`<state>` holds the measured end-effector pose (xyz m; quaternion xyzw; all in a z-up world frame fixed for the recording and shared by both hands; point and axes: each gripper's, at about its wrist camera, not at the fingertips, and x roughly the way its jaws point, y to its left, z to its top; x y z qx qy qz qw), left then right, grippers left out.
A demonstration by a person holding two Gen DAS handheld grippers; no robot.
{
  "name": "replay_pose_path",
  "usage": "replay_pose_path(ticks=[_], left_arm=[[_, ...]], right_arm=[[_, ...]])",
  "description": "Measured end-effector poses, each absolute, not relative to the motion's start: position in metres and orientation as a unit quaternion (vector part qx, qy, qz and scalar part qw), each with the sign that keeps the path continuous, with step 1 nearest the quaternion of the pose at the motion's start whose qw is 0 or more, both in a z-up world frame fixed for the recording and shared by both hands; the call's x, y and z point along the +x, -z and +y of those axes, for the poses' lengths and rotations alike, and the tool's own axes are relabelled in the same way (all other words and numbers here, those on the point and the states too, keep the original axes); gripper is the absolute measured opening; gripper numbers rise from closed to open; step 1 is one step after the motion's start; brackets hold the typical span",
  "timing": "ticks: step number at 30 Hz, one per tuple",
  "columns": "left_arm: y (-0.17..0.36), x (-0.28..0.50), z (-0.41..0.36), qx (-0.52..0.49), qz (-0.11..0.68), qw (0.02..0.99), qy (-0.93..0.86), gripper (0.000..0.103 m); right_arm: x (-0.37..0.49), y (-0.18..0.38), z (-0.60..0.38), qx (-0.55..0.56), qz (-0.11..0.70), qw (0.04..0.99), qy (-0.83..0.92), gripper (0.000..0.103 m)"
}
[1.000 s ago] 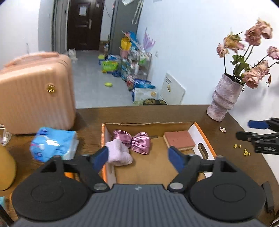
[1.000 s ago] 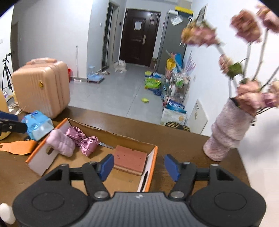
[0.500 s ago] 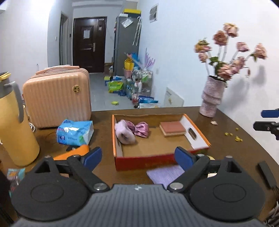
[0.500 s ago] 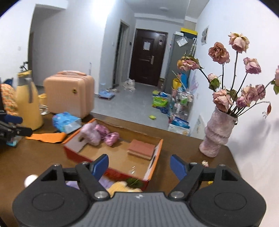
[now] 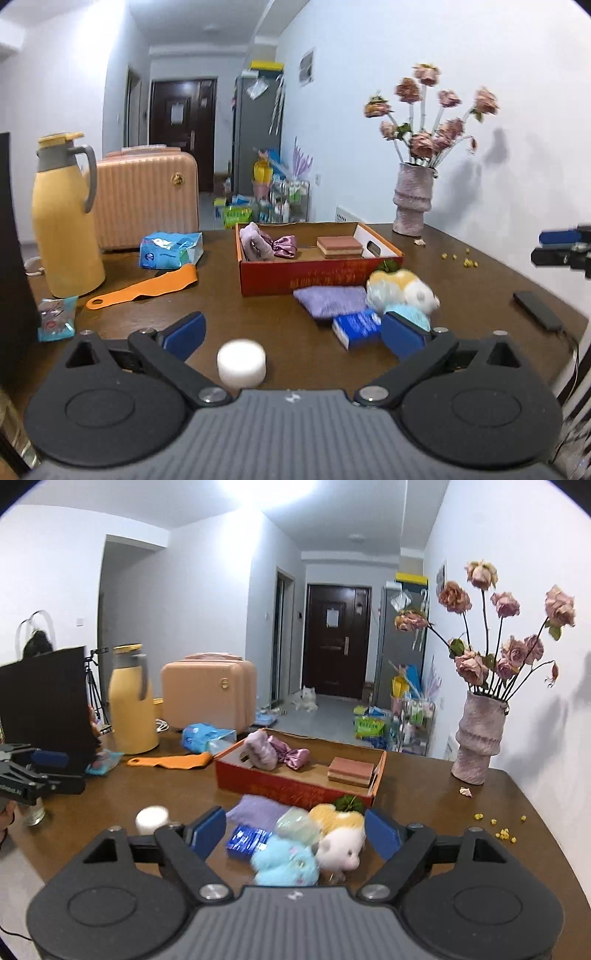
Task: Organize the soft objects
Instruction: 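Withdraw both tools from the box back over the table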
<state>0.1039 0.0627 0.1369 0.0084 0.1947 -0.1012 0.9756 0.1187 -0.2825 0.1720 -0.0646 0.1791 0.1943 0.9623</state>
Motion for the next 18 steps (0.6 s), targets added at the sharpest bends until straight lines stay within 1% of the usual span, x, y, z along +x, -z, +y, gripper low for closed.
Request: replay_pose_path(ticks=[2,4,7,9,11,18], left_arm=[[-0.114,0.079,0.064,0.006,0.183,0.979,0.092,0.103],[-0.091,0.058,0.066,-0.005,0.184,0.98,0.074,0.103],[-0.067,0.039,0.07,-0.021,0.198,0.977,0.069,0.103],[-0.061,0.036,0.069,-0.005,0.211,0.975,0.07,0.103],[-0.06,0.035,0.067,0.012,0.205,0.977,0.061,0.103],[-0.056,0.04,0.065,-0.002,0.209,0.976,0.065,0.103]], right_arm=[[0.087,-0.153,-0.279,-0.081,0.153,0.968,-0.181,0.09],[0.06,-0.132,-0.277,-0.08,0.135,0.973,-0.168,0.093],[0.029,-0.094,-0.276,-0.045,0.143,0.974,-0.17,0.094],[0.019,-0.076,-0.275,-0.014,0.165,0.97,-0.176,0.094],[0.017,-0.067,-0.269,-0.005,0.185,0.965,-0.183,0.094],[0.023,-0.061,-0.257,-0.014,0.187,0.967,-0.17,0.094]])
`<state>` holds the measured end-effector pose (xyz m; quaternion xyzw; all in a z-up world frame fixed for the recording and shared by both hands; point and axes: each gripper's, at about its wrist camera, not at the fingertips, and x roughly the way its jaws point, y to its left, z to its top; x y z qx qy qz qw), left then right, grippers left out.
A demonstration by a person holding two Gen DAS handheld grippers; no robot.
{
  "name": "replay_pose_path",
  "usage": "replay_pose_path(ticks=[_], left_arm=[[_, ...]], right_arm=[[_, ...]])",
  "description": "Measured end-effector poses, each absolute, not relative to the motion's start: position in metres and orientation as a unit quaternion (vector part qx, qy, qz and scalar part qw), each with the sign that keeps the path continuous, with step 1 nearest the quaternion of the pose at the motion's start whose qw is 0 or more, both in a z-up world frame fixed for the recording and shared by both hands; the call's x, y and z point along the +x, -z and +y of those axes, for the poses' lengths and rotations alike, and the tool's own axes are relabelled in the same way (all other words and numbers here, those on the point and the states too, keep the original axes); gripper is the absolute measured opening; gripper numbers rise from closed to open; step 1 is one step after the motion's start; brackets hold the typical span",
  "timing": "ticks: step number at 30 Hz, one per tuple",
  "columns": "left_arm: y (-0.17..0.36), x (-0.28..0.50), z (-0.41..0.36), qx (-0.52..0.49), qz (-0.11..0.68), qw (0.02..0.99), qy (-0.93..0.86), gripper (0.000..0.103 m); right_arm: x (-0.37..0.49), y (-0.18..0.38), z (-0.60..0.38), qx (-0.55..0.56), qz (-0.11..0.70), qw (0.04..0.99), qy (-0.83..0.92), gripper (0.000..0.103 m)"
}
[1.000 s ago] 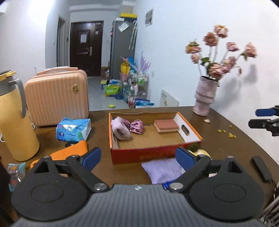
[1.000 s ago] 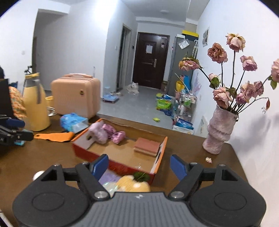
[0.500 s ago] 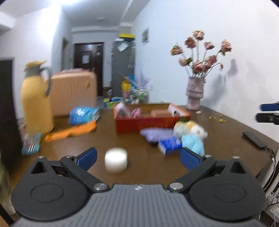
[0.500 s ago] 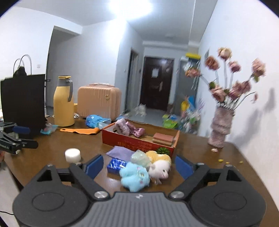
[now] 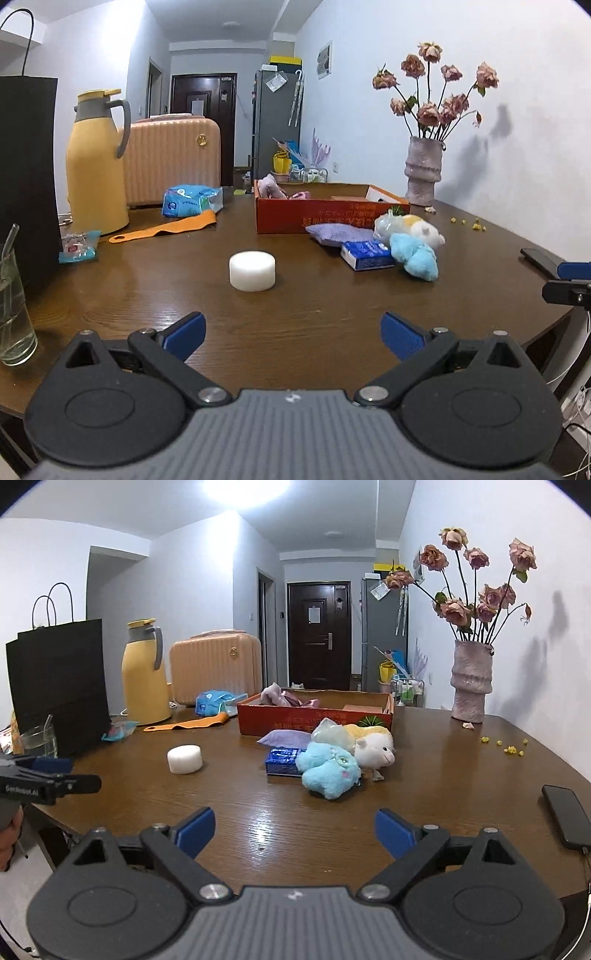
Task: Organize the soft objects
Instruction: 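Withdraw both tools from the box back over the table, then close both tools on the light blue plush toy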
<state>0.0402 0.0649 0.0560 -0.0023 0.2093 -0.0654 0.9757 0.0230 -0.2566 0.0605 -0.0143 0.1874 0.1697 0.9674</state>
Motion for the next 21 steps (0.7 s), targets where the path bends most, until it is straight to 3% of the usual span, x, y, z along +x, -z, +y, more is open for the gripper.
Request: replay_pose_path(ticks=[21], left_arm=[[-0.043,0.164,0.013,-0.046,0.268,0.945,0.183,0.102]], right_arm=[[0.144,-0.024,-0.263,0.079,0.254,0.952,-0.149,0.083]])
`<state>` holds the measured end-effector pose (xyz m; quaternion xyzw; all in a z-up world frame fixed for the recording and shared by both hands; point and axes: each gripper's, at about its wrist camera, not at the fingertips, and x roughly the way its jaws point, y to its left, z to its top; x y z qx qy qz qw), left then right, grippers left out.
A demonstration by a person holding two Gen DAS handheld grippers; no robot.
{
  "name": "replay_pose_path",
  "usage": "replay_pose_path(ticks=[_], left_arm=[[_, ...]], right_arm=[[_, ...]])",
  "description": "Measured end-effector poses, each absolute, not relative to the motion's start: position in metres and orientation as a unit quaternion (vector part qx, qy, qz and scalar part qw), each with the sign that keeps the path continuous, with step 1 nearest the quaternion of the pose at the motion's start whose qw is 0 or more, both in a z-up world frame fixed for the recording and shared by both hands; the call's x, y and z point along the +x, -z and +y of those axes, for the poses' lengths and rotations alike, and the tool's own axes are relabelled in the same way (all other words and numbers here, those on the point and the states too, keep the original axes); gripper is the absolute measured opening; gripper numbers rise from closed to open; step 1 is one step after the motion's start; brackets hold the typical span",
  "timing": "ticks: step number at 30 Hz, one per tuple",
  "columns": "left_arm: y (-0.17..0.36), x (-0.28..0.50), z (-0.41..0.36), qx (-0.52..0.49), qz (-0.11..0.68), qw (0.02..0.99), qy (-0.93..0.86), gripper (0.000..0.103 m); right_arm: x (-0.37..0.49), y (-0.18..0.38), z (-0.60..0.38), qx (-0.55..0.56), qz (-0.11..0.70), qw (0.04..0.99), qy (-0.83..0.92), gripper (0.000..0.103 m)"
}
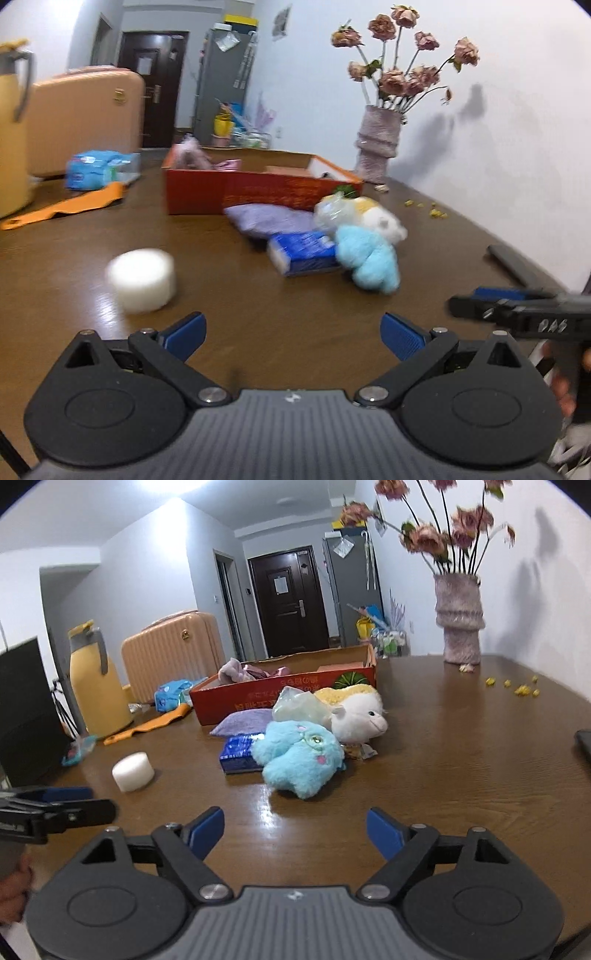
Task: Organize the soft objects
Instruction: 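Close both tools on the light blue plush toy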
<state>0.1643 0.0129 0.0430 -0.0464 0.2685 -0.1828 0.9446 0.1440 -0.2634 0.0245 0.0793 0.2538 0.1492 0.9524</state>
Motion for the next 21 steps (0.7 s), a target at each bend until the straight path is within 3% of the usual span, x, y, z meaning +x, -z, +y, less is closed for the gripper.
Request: replay_pose_path(ticks=[2,5,11,14,16,21], left_arm=[[-0.045,0.185,0.001,-0.055,0.273,0.94,0.199,0.098],[-0.048,0.22,-0.019,-0.054,0.283,0.932,0.218,0.085],[-0.043,0.281,-0.052,-0.08,0.314,0.91,0.257,0.056],[-0.034,0.3,-0.058,-0.101,0.335,0.896,0.273,0.042],[-0.027,0.308,-0.06,-0.111,0.347,0.885,0.29,0.027],[-0.019,0.31,-0.059,-0.12,0.353,0.88,0.292,0.023]], right_arm=[[0.162,-0.022,-0.269,0.115,0.263,0.945,-0.158,0.074],[0.19,-0.017,-0.276,0.155,0.268,0.939,-0.15,0.069],[0.235,-0.005,-0.287,0.222,0.263,0.929,-0.138,0.049],[0.254,0.004,-0.29,0.256,0.274,0.915,-0.148,0.046],[0.263,0.009,-0.29,0.267,0.281,0.909,-0.152,0.04],[0.269,0.015,-0.289,0.272,0.285,0.906,-0.152,0.036]])
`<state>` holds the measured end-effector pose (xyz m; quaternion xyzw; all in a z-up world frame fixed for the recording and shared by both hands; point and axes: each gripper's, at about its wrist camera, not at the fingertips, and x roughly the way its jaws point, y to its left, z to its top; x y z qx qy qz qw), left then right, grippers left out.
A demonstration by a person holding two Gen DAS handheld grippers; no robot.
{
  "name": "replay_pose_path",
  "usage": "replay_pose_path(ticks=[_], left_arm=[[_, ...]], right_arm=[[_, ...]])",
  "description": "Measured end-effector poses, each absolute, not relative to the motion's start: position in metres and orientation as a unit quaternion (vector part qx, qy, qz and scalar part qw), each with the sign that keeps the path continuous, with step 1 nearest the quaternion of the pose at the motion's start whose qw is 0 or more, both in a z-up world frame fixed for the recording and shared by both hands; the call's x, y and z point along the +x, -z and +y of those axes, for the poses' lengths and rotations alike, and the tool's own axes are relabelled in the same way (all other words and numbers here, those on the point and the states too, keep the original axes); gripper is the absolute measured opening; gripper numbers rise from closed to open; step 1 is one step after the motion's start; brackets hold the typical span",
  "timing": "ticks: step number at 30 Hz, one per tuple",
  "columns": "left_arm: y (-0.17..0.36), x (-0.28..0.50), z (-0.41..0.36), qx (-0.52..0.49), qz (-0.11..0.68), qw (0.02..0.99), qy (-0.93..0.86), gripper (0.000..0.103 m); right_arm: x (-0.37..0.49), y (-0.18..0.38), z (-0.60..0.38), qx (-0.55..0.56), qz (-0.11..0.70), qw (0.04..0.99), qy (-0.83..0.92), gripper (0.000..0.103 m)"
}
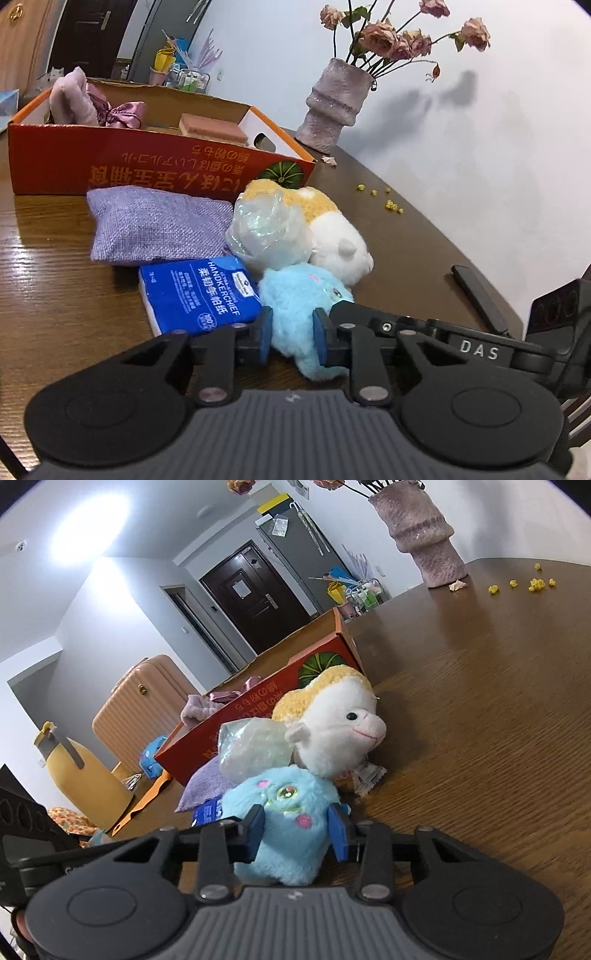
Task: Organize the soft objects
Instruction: 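Close both tools on the light blue plush toy, then lift the blue plush toy with both tools and carry it over the box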
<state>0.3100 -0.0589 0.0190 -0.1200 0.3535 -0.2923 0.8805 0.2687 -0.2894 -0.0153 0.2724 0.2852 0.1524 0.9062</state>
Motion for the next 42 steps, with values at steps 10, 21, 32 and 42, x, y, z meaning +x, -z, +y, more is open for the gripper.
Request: replay_pose_path(ticks=[10,21,32,42], left_arm=[[-0.031,0.249,-0.049,-0.116,0.359,0.877,0.299,0.023],[-0.033,0.173,-0.014,-0.14,0.364,0.879,0.273,0.04],[-0.028,0.181,-0.015,-0.159,0.374,0.873,0.27,0.04],[-0.012,0.202,-0.015,-0.179,0.398,0.855,0.282,0.036]], right_arm=[[0.226,0.003,-0.285,0.267,0.288,0.903,-0.175,0.035],[0.165,-0.015,-0.269,0.201,0.281,0.914,-0.211,0.037],[0.163,-0.012,-0.266,0.19,0.288,0.916,-0.206,0.038],[0.183,0.004,-0.264,0.204,0.31,0.904,-0.215,0.037]])
